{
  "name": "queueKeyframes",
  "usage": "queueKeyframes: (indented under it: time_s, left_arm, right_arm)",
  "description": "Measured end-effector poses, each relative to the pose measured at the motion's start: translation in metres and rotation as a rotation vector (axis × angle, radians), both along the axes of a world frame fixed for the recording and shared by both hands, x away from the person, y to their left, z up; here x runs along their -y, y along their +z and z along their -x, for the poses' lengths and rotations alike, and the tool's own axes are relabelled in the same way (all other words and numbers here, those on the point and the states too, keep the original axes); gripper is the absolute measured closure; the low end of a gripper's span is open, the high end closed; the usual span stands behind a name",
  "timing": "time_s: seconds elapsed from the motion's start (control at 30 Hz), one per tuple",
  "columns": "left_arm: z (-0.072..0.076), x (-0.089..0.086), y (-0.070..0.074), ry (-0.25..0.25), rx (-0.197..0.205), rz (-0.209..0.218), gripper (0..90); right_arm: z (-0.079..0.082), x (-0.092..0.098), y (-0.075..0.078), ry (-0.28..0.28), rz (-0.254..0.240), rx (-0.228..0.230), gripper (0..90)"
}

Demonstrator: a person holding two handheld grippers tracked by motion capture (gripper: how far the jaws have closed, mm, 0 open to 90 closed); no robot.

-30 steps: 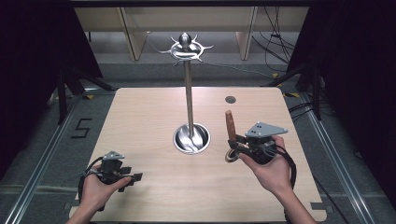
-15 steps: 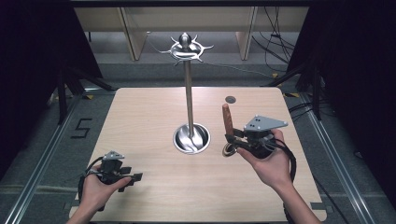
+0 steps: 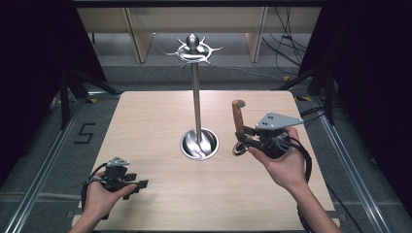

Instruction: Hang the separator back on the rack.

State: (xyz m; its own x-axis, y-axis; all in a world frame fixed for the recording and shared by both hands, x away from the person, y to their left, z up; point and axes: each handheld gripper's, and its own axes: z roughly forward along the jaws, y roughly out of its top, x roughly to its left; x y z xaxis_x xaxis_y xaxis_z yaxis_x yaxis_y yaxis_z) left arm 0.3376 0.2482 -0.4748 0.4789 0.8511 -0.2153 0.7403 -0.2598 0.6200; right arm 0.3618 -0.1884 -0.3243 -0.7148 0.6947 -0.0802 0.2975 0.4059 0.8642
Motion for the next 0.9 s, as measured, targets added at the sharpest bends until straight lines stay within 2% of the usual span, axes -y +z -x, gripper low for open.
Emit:
queueKeyframes:
  time_s: [0.07,0.1,0.13,0.2,0.23,0.27,0.33,0.43,0.47,0.5,0.57,0.63,0.67,0.7,0.77,0.9]
  left_arm:
    - [0.0,0.0,0.0,-0.001,0.0,0.0,40.3]
    - [0.0,0.0,0.0,0.0,-0.001,0.0,40.3]
    - [0.0,0.0,0.0,0.0,0.0,0.001,40.3]
    - [0.0,0.0,0.0,-0.001,-0.001,0.001,40.2]
    - [0.0,0.0,0.0,-0.001,-0.001,0.001,40.2]
    - [0.0,0.0,0.0,0.0,0.0,0.001,40.2]
    - [0.0,0.0,0.0,0.001,0.002,-0.003,40.2]
    - [0.0,0.0,0.0,-0.001,0.0,0.001,40.2]
    - [0.0,0.0,0.0,-0.002,0.0,0.0,40.2]
    - [0.0,0.0,0.0,-0.001,0.0,0.001,40.2]
    - [0.0,0.0,0.0,0.002,0.003,-0.002,40.2]
    - [0.0,0.0,0.0,0.001,0.003,-0.002,40.2]
    - [0.0,0.0,0.0,0.002,0.004,-0.003,40.2]
    - [0.0,0.0,0.0,0.002,0.004,-0.002,40.2]
    - [0.0,0.0,0.001,0.001,0.004,-0.001,40.2]
    - [0.0,0.0,0.0,0.001,0.003,-0.001,40.2]
  right_arm:
    - [0.0,-0.001,0.001,-0.015,-0.015,-0.001,70.0]
    - [-0.002,0.0,0.003,0.005,0.004,0.011,70.0]
    - [-0.002,-0.001,0.004,-0.003,-0.008,0.009,70.0]
    - [-0.003,-0.001,0.006,-0.009,-0.002,0.018,70.0]
    - [-0.004,0.0,0.007,0.01,0.009,0.017,70.0]
    - [-0.004,-0.001,0.008,0.007,0.002,0.009,70.0]
    - [-0.005,-0.003,0.008,-0.002,-0.005,0.029,70.0]
    - [-0.006,-0.003,0.011,0.005,0.004,0.021,70.0]
    - [-0.007,-0.004,0.012,-0.002,0.0,0.04,70.0]
    - [-0.007,-0.004,0.013,0.0,0.0,0.013,70.0]
    - [-0.007,-0.005,0.015,-0.003,-0.007,0.025,70.1]
    - [-0.008,-0.005,0.018,0.002,0.005,0.029,70.0]
    - [-0.008,-0.006,0.017,-0.006,-0.008,0.037,70.0]
    - [-0.007,-0.006,0.019,-0.005,-0.01,0.005,70.0]
    - [-0.01,-0.007,0.02,0.008,-0.001,0.036,70.0]
    - [-0.01,-0.008,0.023,-0.002,-0.008,0.023,70.0]
